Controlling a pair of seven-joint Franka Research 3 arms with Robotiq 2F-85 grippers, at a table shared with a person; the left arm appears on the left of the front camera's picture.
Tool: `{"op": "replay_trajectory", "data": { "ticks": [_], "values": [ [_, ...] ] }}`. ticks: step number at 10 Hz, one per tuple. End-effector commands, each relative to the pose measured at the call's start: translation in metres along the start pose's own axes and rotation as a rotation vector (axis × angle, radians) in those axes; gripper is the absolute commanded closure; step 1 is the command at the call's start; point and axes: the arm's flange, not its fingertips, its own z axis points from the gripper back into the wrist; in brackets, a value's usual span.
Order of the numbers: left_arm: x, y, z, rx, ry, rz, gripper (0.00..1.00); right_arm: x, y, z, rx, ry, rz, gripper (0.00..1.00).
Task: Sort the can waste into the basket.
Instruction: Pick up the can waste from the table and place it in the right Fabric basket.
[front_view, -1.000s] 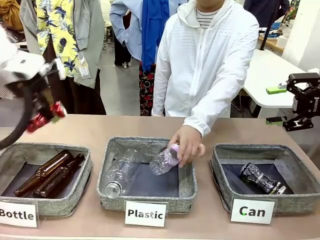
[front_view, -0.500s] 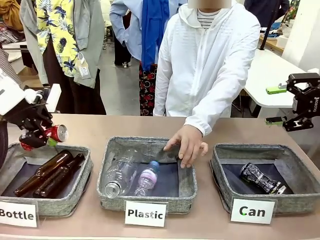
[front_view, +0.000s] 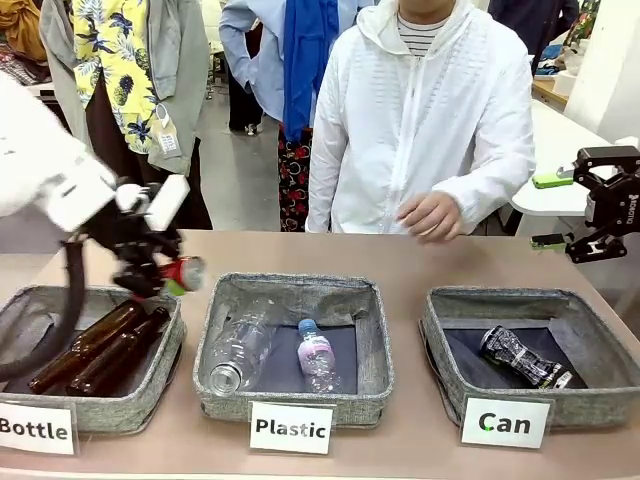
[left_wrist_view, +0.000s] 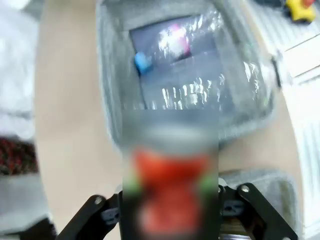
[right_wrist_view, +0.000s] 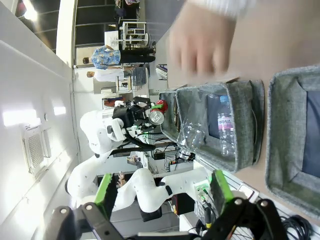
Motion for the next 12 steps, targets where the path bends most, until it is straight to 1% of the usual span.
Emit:
{"op": "replay_trajectory", "data": {
  "ticks": [1, 2, 3, 4, 5, 6, 7, 8, 9, 10, 11, 12],
  "values": [
    [0.051, 0.017, 0.000, 0.051, -0.020, -0.076, 0.57, 0.000, 0.000, 0.000, 0.000, 0.000, 0.000, 0.00],
    [0.101, 0.018, 0.006, 0.087, 0.033, -0.142, 0.57, -0.018, 0.024, 0.043, -0.099, -0.023, 0.057, 0.00],
    [0.148, 0.025, 0.011, 0.045, 0.061, -0.236, 0.57, -0.031, 0.028, 0.077, -0.181, 0.011, 0.027, 0.00],
    [0.192, 0.033, 0.017, -0.014, 0.056, -0.295, 0.57, -0.044, 0.024, 0.110, -0.244, 0.015, 0.014, 0.00],
    [0.234, 0.039, 0.004, -0.033, 0.004, -0.299, 0.57, -0.055, 0.012, 0.155, -0.326, -0.048, -0.004, 0.00],
    [0.276, 0.048, -0.016, -0.121, -0.071, -0.323, 0.57, -0.079, 0.008, 0.198, -0.362, -0.111, 0.011, 0.00],
    [0.309, 0.061, -0.048, -0.154, -0.143, -0.327, 0.57, -0.097, 0.005, 0.227, -0.381, -0.162, 0.056, 0.00],
    [0.342, 0.074, -0.083, -0.071, -0.175, -0.290, 0.57, -0.117, 0.003, 0.244, -0.380, -0.159, 0.121, 0.00],
    [0.373, 0.087, -0.122, -0.022, -0.189, -0.253, 0.57, -0.139, -0.003, 0.254, -0.357, -0.142, 0.191, 0.00],
    [0.402, 0.109, -0.166, 0.058, -0.138, -0.185, 0.57, -0.160, -0.015, 0.261, -0.283, -0.176, 0.291, 0.00],
    [0.416, 0.125, -0.198, -0.006, -0.124, -0.148, 0.57, -0.175, -0.029, 0.266, -0.201, -0.234, 0.333, 0.00],
    [0.425, 0.135, -0.227, -0.013, -0.106, -0.089, 0.57, -0.147, -0.005, 0.265, -0.347, -0.188, 0.187, 0.00]
  ]
}}
